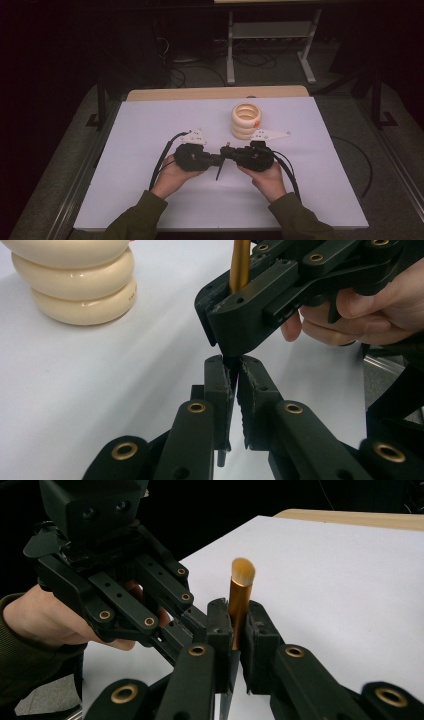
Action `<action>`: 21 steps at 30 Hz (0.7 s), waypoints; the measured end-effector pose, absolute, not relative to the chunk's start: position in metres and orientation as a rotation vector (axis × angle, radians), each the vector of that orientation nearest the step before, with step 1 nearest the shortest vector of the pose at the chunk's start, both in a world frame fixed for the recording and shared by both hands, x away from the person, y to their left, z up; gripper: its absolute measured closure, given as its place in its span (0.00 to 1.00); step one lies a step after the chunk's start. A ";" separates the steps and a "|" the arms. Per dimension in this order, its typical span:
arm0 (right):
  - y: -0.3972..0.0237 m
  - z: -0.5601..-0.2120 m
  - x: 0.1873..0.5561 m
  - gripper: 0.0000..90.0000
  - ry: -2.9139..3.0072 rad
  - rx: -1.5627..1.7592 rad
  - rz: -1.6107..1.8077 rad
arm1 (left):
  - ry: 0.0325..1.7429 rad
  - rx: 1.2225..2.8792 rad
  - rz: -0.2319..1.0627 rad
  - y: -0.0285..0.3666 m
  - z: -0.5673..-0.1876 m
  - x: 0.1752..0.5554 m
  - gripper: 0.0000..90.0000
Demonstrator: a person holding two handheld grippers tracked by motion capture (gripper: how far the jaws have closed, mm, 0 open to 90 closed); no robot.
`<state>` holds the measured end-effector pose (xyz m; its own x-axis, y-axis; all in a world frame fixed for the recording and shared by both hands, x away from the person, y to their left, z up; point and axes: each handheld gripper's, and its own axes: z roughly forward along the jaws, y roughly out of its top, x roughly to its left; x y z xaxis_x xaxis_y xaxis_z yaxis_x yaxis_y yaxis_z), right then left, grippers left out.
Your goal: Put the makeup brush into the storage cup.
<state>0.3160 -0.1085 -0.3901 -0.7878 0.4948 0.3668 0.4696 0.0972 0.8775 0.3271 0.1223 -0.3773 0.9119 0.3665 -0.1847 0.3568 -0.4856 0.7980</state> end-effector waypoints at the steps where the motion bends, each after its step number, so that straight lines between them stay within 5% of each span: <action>1: -0.108 -0.390 0.316 0.92 2.313 1.014 1.831 | 0.515 2.121 0.013 0.122 -0.377 0.327 0.92; 8: -0.109 -0.389 0.315 0.92 2.305 1.007 1.828 | 0.515 2.121 0.024 0.124 -0.378 0.326 0.91; 21: -0.115 -0.386 0.315 0.92 2.302 0.977 1.801 | 0.514 2.122 0.025 0.132 -0.382 0.324 0.71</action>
